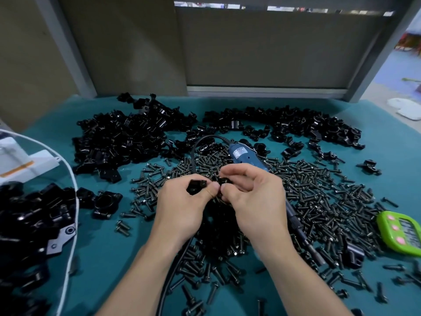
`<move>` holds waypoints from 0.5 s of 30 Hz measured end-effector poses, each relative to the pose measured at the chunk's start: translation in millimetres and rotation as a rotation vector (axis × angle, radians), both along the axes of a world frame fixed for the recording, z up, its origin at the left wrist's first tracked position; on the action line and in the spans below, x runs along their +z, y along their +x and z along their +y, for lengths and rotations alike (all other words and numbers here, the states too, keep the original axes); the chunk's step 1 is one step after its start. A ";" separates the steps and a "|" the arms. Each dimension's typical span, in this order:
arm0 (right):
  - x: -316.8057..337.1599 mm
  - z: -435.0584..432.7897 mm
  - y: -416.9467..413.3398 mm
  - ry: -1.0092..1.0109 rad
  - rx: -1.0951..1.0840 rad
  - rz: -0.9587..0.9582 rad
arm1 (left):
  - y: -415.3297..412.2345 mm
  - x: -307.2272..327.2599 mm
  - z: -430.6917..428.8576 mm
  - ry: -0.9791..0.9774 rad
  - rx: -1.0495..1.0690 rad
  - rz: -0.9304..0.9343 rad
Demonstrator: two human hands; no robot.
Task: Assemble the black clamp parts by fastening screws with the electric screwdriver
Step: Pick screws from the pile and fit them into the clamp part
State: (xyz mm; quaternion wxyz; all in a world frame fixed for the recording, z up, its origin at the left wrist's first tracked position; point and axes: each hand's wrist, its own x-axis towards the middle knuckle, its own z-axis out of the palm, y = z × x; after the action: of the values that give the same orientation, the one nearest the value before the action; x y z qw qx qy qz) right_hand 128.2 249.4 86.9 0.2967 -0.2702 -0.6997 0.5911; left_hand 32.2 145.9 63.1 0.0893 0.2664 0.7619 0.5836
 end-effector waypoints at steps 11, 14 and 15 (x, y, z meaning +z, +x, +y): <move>10.7 10.4 -0.4 -0.745 0.005 0.311 | 1.9 12.4 -3.9 0.184 -0.076 -0.118; 12.8 9.9 1.3 -0.783 0.002 0.343 | 4.4 16.7 -4.1 0.203 -0.140 -0.145; 12.5 9.1 1.5 -0.759 0.004 0.341 | 5.3 17.0 -3.7 0.206 -0.155 -0.159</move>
State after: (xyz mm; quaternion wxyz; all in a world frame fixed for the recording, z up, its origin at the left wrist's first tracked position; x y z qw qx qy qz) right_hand 129.7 258.5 99.4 0.2864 -0.2574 -0.3734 0.8440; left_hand 37.5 142.2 80.1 0.1662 0.2851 0.6655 0.6695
